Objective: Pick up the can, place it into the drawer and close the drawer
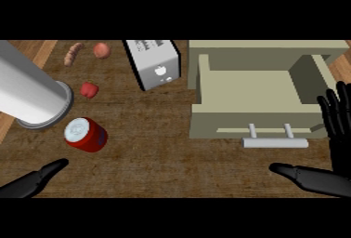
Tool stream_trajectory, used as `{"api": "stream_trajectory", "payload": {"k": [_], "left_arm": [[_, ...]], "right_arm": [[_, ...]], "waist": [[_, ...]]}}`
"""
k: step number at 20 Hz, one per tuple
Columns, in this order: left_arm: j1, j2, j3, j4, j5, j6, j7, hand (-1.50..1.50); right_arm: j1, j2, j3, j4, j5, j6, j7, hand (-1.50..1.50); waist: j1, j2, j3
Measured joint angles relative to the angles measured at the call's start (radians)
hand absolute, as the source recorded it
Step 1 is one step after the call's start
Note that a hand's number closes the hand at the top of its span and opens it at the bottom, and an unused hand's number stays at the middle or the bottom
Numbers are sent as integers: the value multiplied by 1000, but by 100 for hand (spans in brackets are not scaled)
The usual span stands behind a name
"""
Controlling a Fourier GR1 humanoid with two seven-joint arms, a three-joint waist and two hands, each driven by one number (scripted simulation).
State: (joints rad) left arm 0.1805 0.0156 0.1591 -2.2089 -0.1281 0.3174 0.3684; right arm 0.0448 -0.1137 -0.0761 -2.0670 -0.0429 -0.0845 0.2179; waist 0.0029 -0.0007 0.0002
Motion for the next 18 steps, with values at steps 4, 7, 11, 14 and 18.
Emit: {"api": "stream_trajectory", "payload": {"k": [4,7,11,14,18], "left_arm": [[-17,0,6,-7,-13,5,36,-150],[-51,2,15,38,-6,8,30,-150],[-66,-2,-9,85,-22,26,27,-150],[-88,-3,-8,166,-13,42,-11,-150],[-70,-9,-35,255,-2,72,-80,-150]], "right_arm": [[21,4,-18,19,-13,26,-32,-150],[34,7,-39,51,-24,46,-80,-150],[62,15,-46,26,-28,57,-81,-150],[78,22,-41,-5,-24,59,-70,-150],[80,29,-38,-15,-10,58,-67,-150]], "waist": [[-2,0,0],[-3,0,0],[-4,0,0],[-5,0,0],[-5,0,0]]}}
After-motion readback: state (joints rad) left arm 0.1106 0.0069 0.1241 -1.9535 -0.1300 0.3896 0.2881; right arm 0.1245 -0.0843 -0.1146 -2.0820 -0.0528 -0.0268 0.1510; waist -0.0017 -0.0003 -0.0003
